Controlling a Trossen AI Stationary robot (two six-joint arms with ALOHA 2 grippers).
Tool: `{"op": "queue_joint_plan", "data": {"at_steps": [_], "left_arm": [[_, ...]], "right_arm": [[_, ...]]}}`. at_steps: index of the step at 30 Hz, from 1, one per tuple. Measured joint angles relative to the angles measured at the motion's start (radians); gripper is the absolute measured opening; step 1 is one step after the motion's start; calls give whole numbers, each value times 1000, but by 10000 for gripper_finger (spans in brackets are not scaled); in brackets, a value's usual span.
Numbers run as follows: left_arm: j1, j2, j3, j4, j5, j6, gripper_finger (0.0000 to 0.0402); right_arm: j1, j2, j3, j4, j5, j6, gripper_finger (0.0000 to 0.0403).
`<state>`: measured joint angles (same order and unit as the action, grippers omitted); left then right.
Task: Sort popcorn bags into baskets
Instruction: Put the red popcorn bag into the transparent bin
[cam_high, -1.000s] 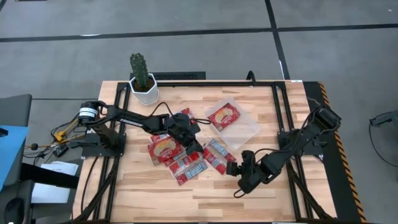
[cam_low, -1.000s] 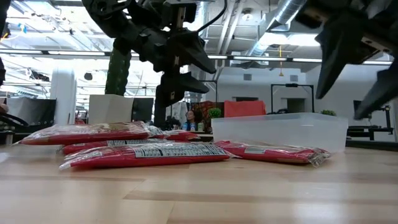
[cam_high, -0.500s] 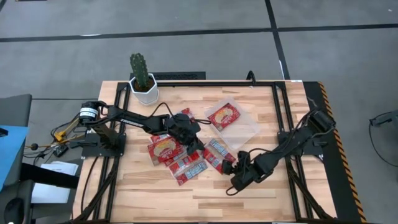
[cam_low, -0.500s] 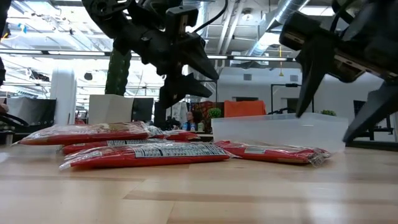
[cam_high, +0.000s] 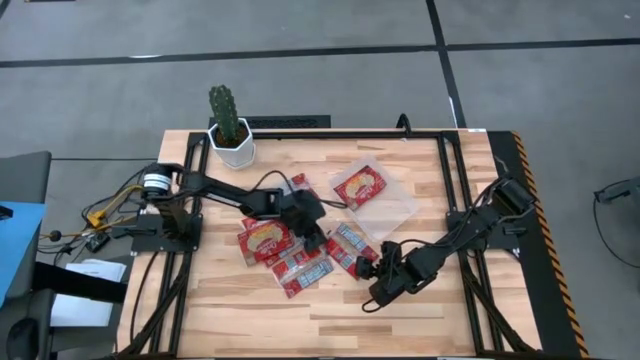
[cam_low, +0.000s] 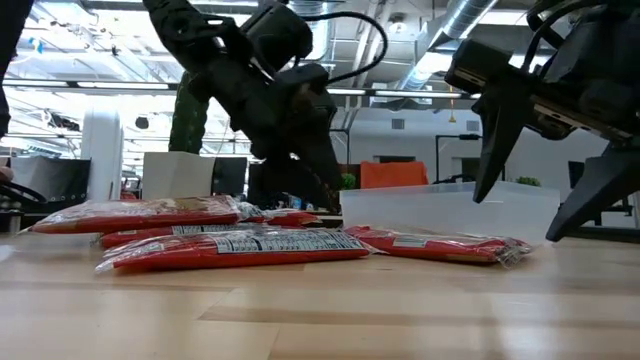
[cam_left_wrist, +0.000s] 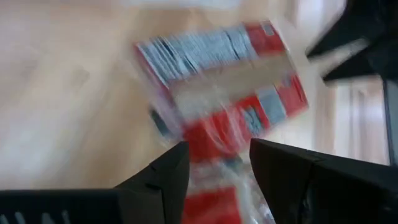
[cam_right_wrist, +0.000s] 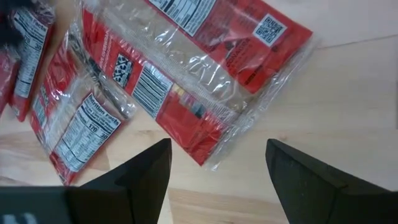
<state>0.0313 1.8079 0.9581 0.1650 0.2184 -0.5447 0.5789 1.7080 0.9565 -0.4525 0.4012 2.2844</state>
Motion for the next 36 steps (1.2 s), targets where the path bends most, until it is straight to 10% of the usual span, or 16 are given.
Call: {"op": "queue_joint_plan", "data": {"at_steps": [36], "left_arm": [[7,147,99,-72,-45,62,165]], "right_arm": [[-123,104,5,41,-23,-5,286]]}}
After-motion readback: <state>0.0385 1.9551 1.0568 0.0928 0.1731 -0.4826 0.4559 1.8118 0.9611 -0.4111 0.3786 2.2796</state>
